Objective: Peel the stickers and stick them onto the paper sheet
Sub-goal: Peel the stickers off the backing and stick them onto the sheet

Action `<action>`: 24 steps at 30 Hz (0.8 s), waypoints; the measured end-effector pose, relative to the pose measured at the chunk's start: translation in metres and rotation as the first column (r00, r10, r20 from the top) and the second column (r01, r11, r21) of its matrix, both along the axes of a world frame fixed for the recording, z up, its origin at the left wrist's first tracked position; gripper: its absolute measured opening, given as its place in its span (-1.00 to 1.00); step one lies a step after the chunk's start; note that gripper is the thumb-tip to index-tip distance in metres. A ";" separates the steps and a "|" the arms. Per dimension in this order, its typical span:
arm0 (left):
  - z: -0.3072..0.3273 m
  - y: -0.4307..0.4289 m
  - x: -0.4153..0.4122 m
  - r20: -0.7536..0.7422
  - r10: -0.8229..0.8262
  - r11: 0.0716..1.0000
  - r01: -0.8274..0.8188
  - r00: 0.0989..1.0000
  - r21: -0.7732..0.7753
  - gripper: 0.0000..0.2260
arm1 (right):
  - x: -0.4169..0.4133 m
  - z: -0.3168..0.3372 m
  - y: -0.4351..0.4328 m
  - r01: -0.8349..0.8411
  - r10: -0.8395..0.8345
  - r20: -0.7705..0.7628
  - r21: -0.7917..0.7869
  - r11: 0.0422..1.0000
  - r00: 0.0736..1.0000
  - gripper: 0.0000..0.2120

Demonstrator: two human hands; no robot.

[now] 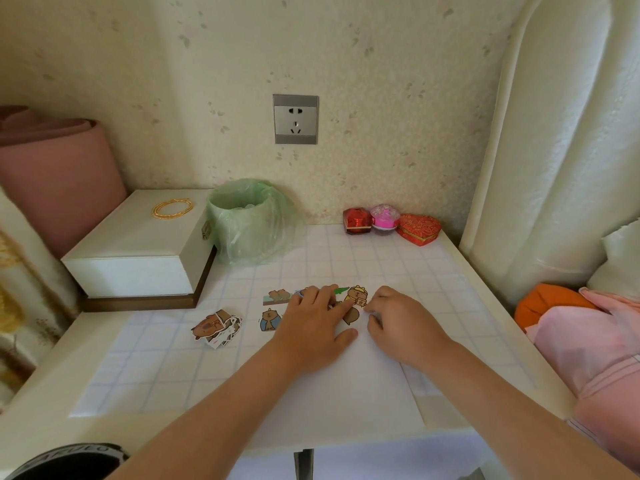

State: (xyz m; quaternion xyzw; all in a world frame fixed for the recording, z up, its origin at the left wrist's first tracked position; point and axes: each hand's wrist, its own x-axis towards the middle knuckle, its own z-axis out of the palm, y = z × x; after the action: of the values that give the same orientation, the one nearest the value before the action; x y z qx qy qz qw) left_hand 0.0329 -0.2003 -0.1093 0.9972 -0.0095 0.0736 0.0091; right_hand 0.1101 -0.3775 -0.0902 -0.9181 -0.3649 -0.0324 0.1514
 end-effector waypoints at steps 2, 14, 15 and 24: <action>0.001 0.000 0.000 -0.007 0.004 1.000 -0.003 1.000 0.005 -0.28 | -0.002 0.000 0.000 -0.005 0.006 -0.025 0.028 1.000 1.000 -0.68; 0.006 0.001 0.000 -0.006 -0.002 0.996 0.001 1.000 -0.093 -0.43 | 0.000 0.008 0.004 0.035 -0.034 0.010 -0.111 0.993 0.999 -0.70; 0.007 0.004 0.001 -0.005 -0.006 0.992 0.005 1.000 -0.125 -0.51 | -0.002 0.011 0.006 0.040 -0.039 0.011 -0.121 0.992 0.999 -0.71; 0.034 0.038 -0.023 0.023 0.044 0.866 -0.026 0.999 -0.499 -0.67 | -0.024 0.039 0.058 -0.062 0.060 -0.068 -0.027 0.998 0.996 -0.71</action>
State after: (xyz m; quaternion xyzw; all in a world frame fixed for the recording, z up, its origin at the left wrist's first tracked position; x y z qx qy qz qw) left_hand 0.0101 -0.1621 -0.0755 0.9597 0.0277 0.0903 0.2647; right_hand 0.0857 -0.3191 -0.0511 -0.9093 -0.3878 0.0082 0.1510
